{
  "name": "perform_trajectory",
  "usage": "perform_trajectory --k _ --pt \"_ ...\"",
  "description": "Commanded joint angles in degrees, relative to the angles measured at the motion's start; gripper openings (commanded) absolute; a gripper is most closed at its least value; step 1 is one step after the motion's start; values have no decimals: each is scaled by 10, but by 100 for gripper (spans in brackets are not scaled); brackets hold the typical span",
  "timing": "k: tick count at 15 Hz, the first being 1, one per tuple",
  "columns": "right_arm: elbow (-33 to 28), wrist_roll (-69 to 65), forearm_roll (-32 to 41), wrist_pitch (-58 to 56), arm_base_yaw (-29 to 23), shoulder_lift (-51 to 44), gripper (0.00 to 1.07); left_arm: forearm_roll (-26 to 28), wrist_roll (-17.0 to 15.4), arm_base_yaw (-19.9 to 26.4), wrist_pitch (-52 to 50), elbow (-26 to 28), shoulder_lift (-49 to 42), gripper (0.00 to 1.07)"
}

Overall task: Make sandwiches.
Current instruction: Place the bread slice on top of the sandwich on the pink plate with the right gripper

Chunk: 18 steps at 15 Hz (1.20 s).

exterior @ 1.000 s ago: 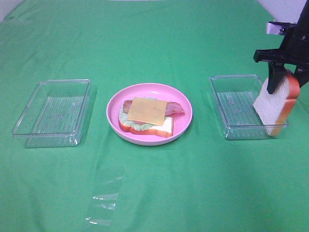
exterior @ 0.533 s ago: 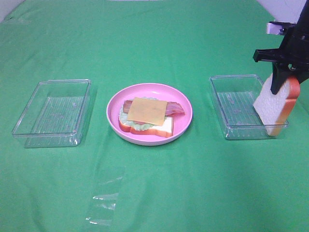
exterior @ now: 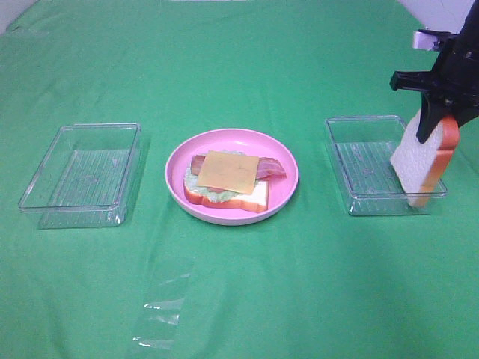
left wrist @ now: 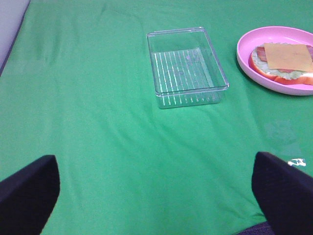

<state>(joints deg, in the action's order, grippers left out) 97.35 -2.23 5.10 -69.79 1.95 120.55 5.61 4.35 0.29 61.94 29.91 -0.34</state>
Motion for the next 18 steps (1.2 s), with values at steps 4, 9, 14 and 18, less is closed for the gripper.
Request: perform_trajectory --k 4,9,14,18 --pt "16 -2 42 -58 0 -91 0 5 -1 -2 -2 -1 -9 100" --pt "14 126 292 -32 -1 -122 0 5 -1 -2 -2 -1 -9 100" --pt "14 179 419 -5 -57 -96 0 5 -1 -2 -2 -1 -9 100" --pt "14 186 480 77 -150 -21 0 5 -1 -2 -2 -1 -9 100"
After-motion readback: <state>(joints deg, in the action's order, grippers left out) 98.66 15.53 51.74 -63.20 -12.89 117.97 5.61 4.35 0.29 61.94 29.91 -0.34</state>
